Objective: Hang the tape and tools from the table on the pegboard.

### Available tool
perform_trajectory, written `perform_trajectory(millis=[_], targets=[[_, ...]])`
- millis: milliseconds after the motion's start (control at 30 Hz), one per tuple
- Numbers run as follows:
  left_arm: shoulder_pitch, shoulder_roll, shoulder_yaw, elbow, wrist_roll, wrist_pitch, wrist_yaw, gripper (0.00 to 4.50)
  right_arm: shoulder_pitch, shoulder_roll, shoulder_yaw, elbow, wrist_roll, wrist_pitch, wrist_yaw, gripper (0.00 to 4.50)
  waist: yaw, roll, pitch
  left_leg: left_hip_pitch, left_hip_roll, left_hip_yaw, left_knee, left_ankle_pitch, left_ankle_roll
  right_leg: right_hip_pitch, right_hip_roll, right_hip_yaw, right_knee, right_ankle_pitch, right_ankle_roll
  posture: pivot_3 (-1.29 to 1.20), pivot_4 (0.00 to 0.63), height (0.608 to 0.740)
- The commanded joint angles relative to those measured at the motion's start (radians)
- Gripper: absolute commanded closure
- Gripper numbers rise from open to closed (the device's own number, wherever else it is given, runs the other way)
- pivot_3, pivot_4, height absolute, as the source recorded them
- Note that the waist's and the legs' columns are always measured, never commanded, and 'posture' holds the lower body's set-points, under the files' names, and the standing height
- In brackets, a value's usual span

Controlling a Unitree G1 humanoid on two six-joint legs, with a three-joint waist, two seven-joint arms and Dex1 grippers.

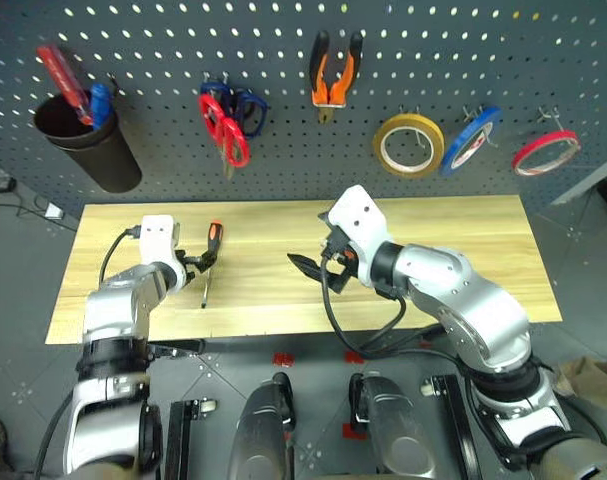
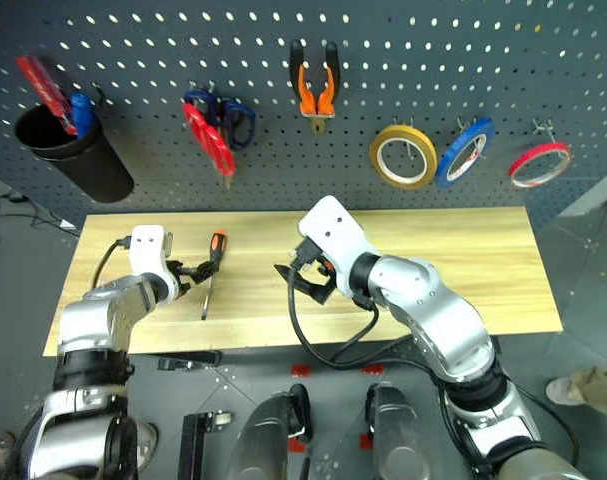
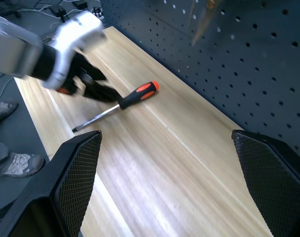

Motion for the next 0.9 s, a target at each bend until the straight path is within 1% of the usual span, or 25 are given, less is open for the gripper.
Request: perform_trajectory(millis=[33, 200, 233, 300, 433, 533, 567, 600, 633, 700, 767, 833, 900], targets=[[-0.061, 0.031, -0.038, 0.152, 0.036, -0.079, -0.03, 0.47, -0.023, 0.014, 0.02, -0.018, 0.016, -0.014, 0.01, 0.0, -0.003, -0.001, 0.004, 0.0, 0.0, 0.0, 0.0, 0.0, 0.0, 0.0, 0.0, 0.0, 0.0, 0.0, 0.0, -0.22, 0.42, 0.74], [-0.137, 0.044, -0.086, 0.314, 0.071, -0.145, -0.069, 0.47, -0.025, -0.017, 0.057, -0.044, 0.056, -0.046, 0.094, 0.0, -0.006, -0.001, 0.008, 0.0, 0.001, 0.001, -0.001, 0.0, 0.0, -0.002, 0.0, 0.0, 0.0, 0.0, 0.0, -0.23, 0.414, 0.74], [-0.148, 0.045, -0.094, 0.336, 0.078, -0.158, -0.075, 0.64, -0.024, -0.025, 0.062, -0.047, 0.062, -0.056, 0.108, 0.0, -0.005, -0.001, 0.008, 0.0, 0.001, 0.001, -0.001, 0.0, 0.0, -0.002, 0.0, 0.0, 0.0, 0.0, 0.0, -0.23, 0.412, 0.74], [-0.165, 0.048, -0.113, 0.371, 0.092, -0.184, -0.095, 1.08, -0.021, -0.043, 0.07, -0.05, 0.071, -0.082, 0.136, 0.0, -0.005, -0.001, 0.008, 0.0, 0.0, 0.002, 0.0, 0.0, 0.0, -0.001, 0.0, 0.0, 0.0, 0.0, 0.0, -0.23, 0.409, 0.74], [-0.188, 0.053, -0.135, 0.419, 0.111, -0.23, -0.12, 2.35, -0.012, -0.069, 0.076, -0.04, 0.068, -0.144, 0.173, 0.0, -0.005, -0.001, 0.008, 0.0, 0.0, 0.002, 0.0, 0.0, 0.0, -0.001, -0.001, 0.0, 0.0, 0.0, 0.0, -0.24, 0.396, 0.74], [-0.187, 0.068, -0.143, 0.408, 0.12, -0.257, -0.147, 3.25, -0.011, -0.082, 0.07, -0.02, 0.059, -0.171, 0.181, 0.0, -0.005, -0.001, 0.008, 0.0, 0.0, 0.002, 0.0, 0.0, 0.0, -0.001, -0.001, 0.0, 0.001, 0.0, 0.0, -0.25, 0.373, 0.74], [-0.166, 0.083, -0.16, 0.371, 0.133, -0.284, -0.169, 3.63, -0.013, -0.088, 0.068, -0.015, 0.055, -0.179, 0.183, 0.0, -0.005, -0.001, 0.008, 0.0, 0.0, 0.002, 0.0, 0.0, 0.0, -0.001, -0.001, 0.0, 0.001, 0.0, 0.0, -0.25, 0.365, 0.74], [-0.151, 0.094, -0.172, 0.344, 0.142, -0.302, -0.184, 3.88, -0.014, -0.092, 0.066, -0.012, 0.052, -0.185, 0.185, 0.0, -0.007, -0.002, 0.007, 0.0, 0.0, 0.002, 0.0, 0.0, 0.0, -0.001, -0.001, 0.0, 0.001, 0.0, 0.0, -0.25, 0.365, 0.74], [-0.141, 0.099, -0.181, 0.33, 0.148, -0.317, -0.192, 3.9, -0.013, -0.095, 0.065, -0.006, 0.05, -0.193, 0.187, 0.0, -0.009, -0.002, 0.007, 0.0, 0.0, 0.002, 0.0, 0.0, 0.0, -0.001, -0.001, 0.0, 0.0, 0.0, 0.0, -0.25, 0.356, 0.74], [-0.043, 0.148, -0.188, 0.167, 0.164, -0.37, -0.21, 3.9, -0.008, -0.106, 0.032, 0.003, 0.048, -0.208, 0.179, 0.0, -0.015, -0.004, 0.005, 0.0, 0.001, 0.002, 0.0, 0.0, 0.0, -0.002, -0.001, 0.0, 0.0, 0.0, 0.0, -0.25, 0.323, 0.74], [0.015, 0.171, -0.19, 0.074, 0.173, -0.394, -0.21, 3.9, -0.001, -0.114, 0.017, 0.016, 0.044, -0.233, 0.176, 0.0, -0.018, -0.005, 0.005, -0.001, 0.001, 0.002, -0.001, 0.0, -0.001, -0.002, 0.0, 0.0, 0.0, 0.0, -0.001, -0.25, 0.314, 0.74], [0.109, 0.177, -0.145, -0.072, 0.147, -0.39, -0.189, 3.9, 0.012, -0.122, 0.003, 0.021, 0.036, -0.248, 0.168, 0.0, -0.018, -0.006, 0.003, -0.001, 0.001, 0.001, -0.001, 0.0, -0.001, -0.002, -0.001, -0.001, 0.0, 0.0, -0.001, -0.25, 0.288, 0.74], [0.229, 0.179, -0.088, -0.251, 0.119, -0.393, -0.168, 3.9, 0.021, -0.134, -0.009, 0.017, 0.029, -0.271, 0.169, 0.0, -0.018, -0.007, 0.0, -0.002, 0.001, 0.001, 0.0, 0.0, -0.001, -0.001, -0.001, -0.001, 0.0, 0.0, -0.001, -0.25, 0.278, 0.74]])
